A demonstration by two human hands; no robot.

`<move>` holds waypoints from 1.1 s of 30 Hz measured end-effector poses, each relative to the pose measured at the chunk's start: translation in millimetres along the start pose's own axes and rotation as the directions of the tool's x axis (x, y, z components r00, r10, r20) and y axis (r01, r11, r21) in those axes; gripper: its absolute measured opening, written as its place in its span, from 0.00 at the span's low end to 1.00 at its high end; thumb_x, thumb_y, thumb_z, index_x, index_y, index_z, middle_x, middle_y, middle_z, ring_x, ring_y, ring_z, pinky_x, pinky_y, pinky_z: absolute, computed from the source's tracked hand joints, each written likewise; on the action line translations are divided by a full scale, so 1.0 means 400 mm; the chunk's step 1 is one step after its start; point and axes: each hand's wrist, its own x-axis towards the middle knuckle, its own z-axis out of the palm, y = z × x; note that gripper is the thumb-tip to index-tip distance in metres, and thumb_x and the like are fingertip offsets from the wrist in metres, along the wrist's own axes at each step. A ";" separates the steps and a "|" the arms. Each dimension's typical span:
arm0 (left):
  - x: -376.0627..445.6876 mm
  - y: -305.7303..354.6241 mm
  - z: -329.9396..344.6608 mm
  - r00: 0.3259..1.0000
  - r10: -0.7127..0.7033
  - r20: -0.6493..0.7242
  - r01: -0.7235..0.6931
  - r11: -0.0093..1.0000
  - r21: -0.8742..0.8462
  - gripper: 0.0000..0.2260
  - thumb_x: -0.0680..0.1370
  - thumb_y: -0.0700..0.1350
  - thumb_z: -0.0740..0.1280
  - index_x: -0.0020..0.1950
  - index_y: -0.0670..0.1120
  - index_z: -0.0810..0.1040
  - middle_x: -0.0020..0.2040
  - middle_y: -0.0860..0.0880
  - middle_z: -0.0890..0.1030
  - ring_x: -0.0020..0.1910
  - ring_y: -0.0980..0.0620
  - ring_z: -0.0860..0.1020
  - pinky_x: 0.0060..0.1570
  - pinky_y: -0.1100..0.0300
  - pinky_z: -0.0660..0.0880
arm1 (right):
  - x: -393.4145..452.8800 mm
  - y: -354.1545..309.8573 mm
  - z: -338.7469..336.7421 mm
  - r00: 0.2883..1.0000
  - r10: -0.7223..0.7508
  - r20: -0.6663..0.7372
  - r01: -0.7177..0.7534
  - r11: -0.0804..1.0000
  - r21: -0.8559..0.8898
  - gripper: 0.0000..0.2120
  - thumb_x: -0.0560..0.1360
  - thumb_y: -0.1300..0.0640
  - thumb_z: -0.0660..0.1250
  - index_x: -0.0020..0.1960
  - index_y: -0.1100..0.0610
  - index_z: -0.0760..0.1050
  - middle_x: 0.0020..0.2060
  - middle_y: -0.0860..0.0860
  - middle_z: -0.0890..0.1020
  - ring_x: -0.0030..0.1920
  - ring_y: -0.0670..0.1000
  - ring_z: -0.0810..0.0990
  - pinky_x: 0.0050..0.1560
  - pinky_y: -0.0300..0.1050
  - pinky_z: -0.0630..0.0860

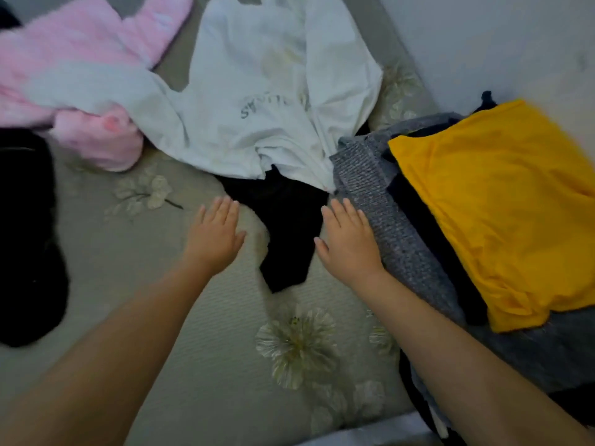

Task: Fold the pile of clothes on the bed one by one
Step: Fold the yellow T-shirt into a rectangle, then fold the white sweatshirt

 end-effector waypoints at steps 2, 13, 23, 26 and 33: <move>-0.038 -0.083 0.049 0.993 -0.097 0.072 0.101 0.993 -0.067 0.26 0.82 0.52 0.47 0.75 0.41 0.45 0.76 0.43 0.46 0.75 0.48 0.44 0.72 0.53 0.43 | 0.034 -0.038 0.040 0.998 -0.030 0.058 0.031 0.999 -0.014 0.27 0.79 0.51 0.56 0.74 0.59 0.54 0.74 0.55 0.56 0.75 0.54 0.49 0.73 0.51 0.47; -0.002 -0.179 0.317 0.946 -0.296 0.131 0.323 0.831 -0.452 0.28 0.81 0.53 0.50 0.75 0.39 0.45 0.76 0.41 0.43 0.75 0.46 0.42 0.71 0.54 0.40 | 0.340 -0.004 0.121 0.990 0.114 0.076 -0.084 0.944 -0.320 0.24 0.75 0.61 0.62 0.68 0.66 0.59 0.64 0.63 0.66 0.64 0.60 0.64 0.62 0.52 0.62; 0.007 -0.179 0.365 0.942 -0.336 0.007 0.301 0.833 -0.465 0.35 0.73 0.58 0.43 0.74 0.38 0.48 0.76 0.42 0.47 0.75 0.47 0.44 0.67 0.59 0.33 | 0.474 0.013 0.106 0.942 0.302 -0.145 -0.334 0.817 -0.471 0.09 0.73 0.67 0.58 0.51 0.66 0.73 0.50 0.65 0.78 0.52 0.63 0.76 0.57 0.51 0.63; 0.009 -0.179 0.365 0.945 -0.327 0.004 0.294 0.846 -0.445 0.35 0.73 0.58 0.42 0.74 0.38 0.48 0.76 0.42 0.47 0.75 0.47 0.44 0.67 0.58 0.32 | 0.462 -0.016 0.073 0.973 0.163 -0.161 -0.222 0.850 -0.478 0.07 0.73 0.67 0.57 0.46 0.69 0.72 0.45 0.69 0.78 0.46 0.66 0.77 0.47 0.54 0.67; 0.002 -0.177 0.360 0.946 -0.323 -0.016 0.277 0.834 -0.476 0.31 0.77 0.56 0.43 0.74 0.37 0.47 0.76 0.41 0.46 0.75 0.47 0.43 0.68 0.56 0.34 | 0.292 -0.172 0.016 0.978 -0.166 -0.127 0.086 0.873 -0.479 0.07 0.73 0.67 0.59 0.36 0.65 0.72 0.35 0.66 0.77 0.36 0.63 0.76 0.37 0.49 0.57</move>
